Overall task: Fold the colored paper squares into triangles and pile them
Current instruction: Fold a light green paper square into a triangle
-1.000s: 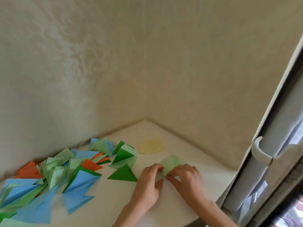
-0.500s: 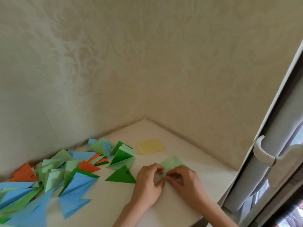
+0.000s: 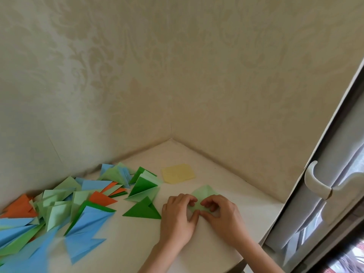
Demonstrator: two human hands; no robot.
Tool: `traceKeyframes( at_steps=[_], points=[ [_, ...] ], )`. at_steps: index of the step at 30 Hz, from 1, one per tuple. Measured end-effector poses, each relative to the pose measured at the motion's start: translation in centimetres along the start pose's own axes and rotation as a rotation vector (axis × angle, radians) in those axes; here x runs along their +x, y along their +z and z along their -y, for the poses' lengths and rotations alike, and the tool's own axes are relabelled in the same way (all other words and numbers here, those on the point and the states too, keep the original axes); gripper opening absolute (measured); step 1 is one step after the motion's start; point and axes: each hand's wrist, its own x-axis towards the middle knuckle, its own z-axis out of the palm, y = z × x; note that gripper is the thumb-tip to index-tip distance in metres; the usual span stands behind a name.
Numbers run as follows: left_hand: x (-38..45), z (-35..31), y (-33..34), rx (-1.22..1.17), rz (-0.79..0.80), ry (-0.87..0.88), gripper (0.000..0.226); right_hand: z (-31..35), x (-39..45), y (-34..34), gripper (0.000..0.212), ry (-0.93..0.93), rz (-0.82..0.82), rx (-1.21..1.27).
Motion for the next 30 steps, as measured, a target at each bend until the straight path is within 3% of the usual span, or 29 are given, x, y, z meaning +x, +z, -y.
traceKeyframes(
  at_steps=[9, 17, 24, 30],
  points=[
    [0.1, 0.3, -0.1, -0.073, 0.038, -0.035, 0.026, -0.1, 0.6, -0.7, 0.023, 0.083, 0.127, -0.012],
    [0.4, 0.6, -0.6, -0.117, 0.094, -0.064, 0.027, -0.3, 0.1, -1.3, 0.015, -0.020, 0.178, -0.061],
    [0.7, 0.3, -1.9, -0.238, 0.206, -0.129, 0.043, 0.2, -0.4, 0.1, 0.009, -0.079, 0.085, -0.205],
    [0.4, 0.9, -3.3, -0.060, 0.147, 0.076, 0.043, 0.3, 0.0, -1.6, 0.008, -0.146, 0.234, -0.130]
  ],
)
